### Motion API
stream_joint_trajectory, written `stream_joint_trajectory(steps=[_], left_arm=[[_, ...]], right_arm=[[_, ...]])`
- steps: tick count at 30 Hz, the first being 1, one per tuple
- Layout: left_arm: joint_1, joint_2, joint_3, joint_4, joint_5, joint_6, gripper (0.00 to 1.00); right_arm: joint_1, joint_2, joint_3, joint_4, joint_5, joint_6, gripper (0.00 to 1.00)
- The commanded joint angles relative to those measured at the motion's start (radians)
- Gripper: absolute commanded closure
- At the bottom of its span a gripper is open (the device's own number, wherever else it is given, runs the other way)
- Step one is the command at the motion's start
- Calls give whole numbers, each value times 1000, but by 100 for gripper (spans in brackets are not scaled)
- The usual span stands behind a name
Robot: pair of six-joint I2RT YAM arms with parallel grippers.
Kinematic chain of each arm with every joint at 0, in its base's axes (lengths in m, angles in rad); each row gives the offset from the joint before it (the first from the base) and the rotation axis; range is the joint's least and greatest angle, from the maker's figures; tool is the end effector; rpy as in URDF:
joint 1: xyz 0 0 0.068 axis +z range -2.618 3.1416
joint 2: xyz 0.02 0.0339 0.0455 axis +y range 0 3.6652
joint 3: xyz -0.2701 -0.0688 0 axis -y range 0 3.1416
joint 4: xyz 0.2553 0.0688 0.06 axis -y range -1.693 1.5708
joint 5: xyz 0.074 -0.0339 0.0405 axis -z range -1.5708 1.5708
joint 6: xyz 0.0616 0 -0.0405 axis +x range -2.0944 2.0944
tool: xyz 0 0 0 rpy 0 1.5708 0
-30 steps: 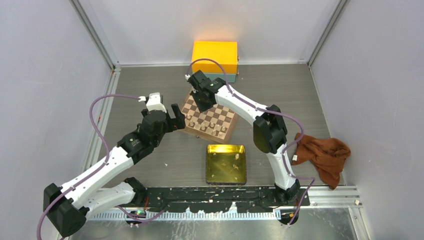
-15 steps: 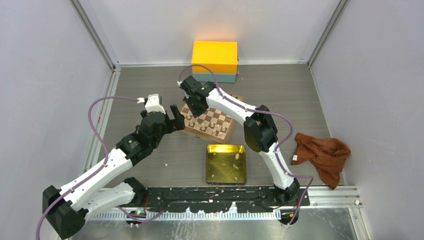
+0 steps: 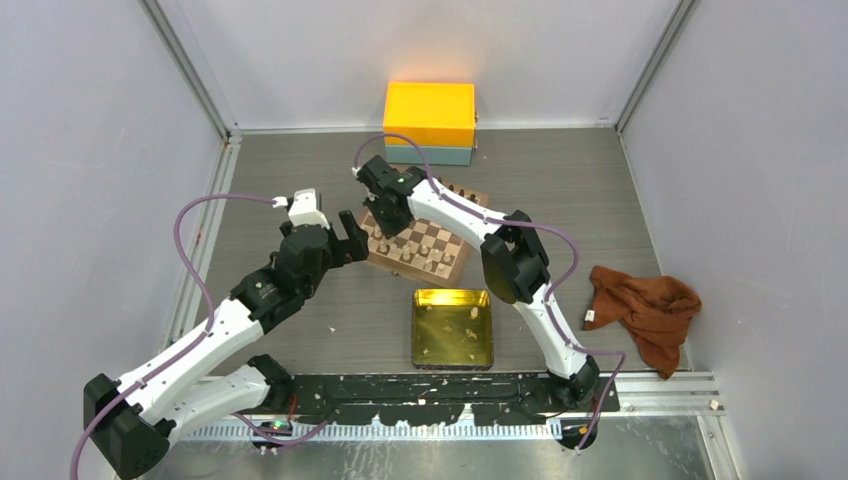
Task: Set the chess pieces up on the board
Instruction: Place the chess piece on the chessboard.
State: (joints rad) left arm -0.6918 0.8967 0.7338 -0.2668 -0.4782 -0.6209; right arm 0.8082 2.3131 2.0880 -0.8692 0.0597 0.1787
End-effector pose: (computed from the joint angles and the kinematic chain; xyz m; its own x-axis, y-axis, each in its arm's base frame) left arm 0.1952 -0.1249 0.2887 -0.4030 -0.3369 -0.8509 0.0120 0.9278 -0.3730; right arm 0.3667 0.3785 0.1936 -0.7290 -0.5062 -0.4608 -0.5825 0.8123 0.0294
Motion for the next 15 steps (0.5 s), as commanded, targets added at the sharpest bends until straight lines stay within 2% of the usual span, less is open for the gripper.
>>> stream_joint_trajectory(steps=[1, 15], left_arm=[[-4, -15, -1, 36, -5, -3, 0], [-3, -15, -4, 38, -11, 0, 0]], right_arm=[[5, -5, 44, 9, 0, -4, 99], [6, 32, 91, 2, -8, -10, 99]])
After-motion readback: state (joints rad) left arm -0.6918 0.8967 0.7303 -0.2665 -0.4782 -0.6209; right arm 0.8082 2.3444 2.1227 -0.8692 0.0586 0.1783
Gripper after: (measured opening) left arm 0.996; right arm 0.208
